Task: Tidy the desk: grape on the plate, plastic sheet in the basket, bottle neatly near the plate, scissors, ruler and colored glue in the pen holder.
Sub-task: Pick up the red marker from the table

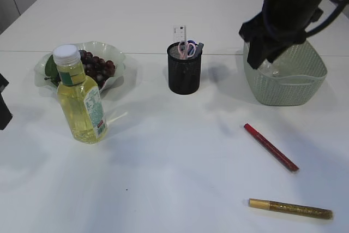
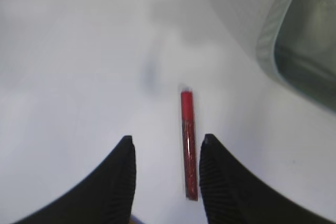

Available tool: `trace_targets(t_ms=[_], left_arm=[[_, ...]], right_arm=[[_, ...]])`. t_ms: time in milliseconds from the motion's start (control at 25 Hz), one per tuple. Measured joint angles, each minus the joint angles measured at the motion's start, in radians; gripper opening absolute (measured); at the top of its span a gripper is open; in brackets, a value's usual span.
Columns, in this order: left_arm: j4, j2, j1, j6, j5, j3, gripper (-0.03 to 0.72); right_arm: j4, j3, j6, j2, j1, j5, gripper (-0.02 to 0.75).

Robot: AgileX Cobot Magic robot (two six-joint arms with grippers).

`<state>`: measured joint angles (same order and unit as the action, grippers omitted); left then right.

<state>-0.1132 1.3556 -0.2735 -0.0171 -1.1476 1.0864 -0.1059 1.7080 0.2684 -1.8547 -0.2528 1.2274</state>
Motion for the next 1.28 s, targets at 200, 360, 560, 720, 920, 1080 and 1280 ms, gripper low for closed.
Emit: trace_targets(t_ms=[200,360,560,720,920,1080,1280], left_arm=[[0.000,0.000,0.000,0.000,0.004,0.000,0.290],[-0.004,0.000,0.000,0.000,0.006,0.000,0.290],[-0.006,0.000,0.000,0.000,0.006,0.000,0.290],[-0.008,0.000,0.000,0.000,0.006,0.000,0.290],[-0.010,0.000,0.000,0.000,0.006,0.000,0.290],[-0.012,0.000,0.000,0.000,0.006,0.000,0.290],[-0.012,0.000,0.000,0.000,0.006,0.000,0.290]], right_arm=[[0.043,-0.197,-0.010,0.000,-0.006,0.000,0.331],[0.055,-0.329,-0.033,0.000,-0.006,-0.089,0.331],[0.055,-0.375,-0.061,-0.048,-0.006,-0.166,0.333],[0.055,-0.375,-0.072,-0.109,-0.006,-0.204,0.365],[0.069,-0.375,-0.075,-0.158,-0.006,-0.222,0.393],[0.078,-0.375,-0.075,-0.170,-0.006,-0.246,0.396],[0.099,-0.375,-0.075,-0.171,-0.006,-0.264,0.396]])
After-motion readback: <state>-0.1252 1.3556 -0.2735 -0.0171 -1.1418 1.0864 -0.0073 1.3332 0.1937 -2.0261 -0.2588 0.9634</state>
